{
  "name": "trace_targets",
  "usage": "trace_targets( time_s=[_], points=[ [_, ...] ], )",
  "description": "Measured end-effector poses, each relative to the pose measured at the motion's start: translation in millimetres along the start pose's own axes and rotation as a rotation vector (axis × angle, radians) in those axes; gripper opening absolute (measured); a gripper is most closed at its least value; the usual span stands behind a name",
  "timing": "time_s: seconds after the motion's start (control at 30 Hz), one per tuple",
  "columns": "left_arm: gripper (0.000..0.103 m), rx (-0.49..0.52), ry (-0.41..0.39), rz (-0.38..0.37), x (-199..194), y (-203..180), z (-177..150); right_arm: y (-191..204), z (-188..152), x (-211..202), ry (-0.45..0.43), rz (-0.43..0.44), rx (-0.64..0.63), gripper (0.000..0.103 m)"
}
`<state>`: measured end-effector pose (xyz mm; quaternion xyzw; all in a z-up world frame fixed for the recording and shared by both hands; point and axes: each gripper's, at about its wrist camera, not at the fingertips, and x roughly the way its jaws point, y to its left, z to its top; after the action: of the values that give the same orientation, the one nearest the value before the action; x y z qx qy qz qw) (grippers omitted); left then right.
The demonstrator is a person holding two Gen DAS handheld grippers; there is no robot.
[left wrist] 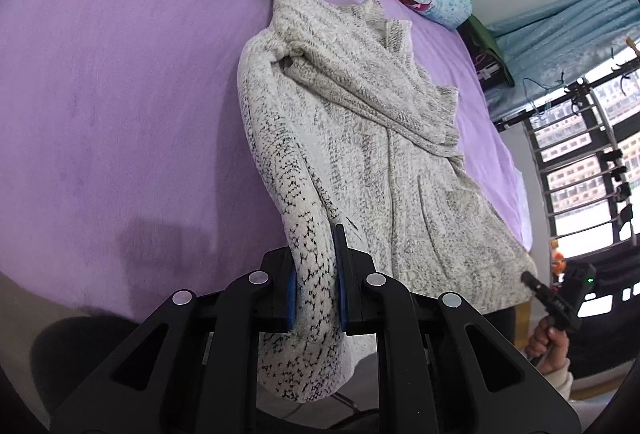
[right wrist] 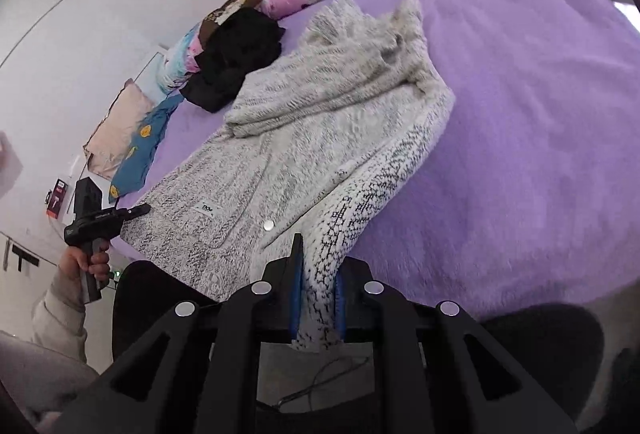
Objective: Fold large clothes
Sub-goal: 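Lift the hem with both grippers and fold it toward the collar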
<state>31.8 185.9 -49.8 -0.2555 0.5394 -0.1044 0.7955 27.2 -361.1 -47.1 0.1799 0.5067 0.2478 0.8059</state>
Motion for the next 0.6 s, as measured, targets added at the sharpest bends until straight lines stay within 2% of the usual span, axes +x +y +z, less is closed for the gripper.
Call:
trace_targets(
  time_s=[0.07, 0.37, 0.6],
  points=[
    [0.014, 0.037, -0.012, 0.042, -4.4, -9.7, 6.8, 4.3, 6.8, -1.1, -0.004, 0.001, -0.018, 0.012],
    [0.013, 0.099, -0.05, 0.025, -25.2, -38.2, 49.9, 8.8, 49.1, -14.3, -0.057, 0.037, -0.026, 0.012],
    [0.013, 0.076, -0.064, -0.022, -32.4, -48.3, 91.8, 7.0, 95.4, -15.7, -0.087, 0.071, -0.009, 0.012]
  ],
)
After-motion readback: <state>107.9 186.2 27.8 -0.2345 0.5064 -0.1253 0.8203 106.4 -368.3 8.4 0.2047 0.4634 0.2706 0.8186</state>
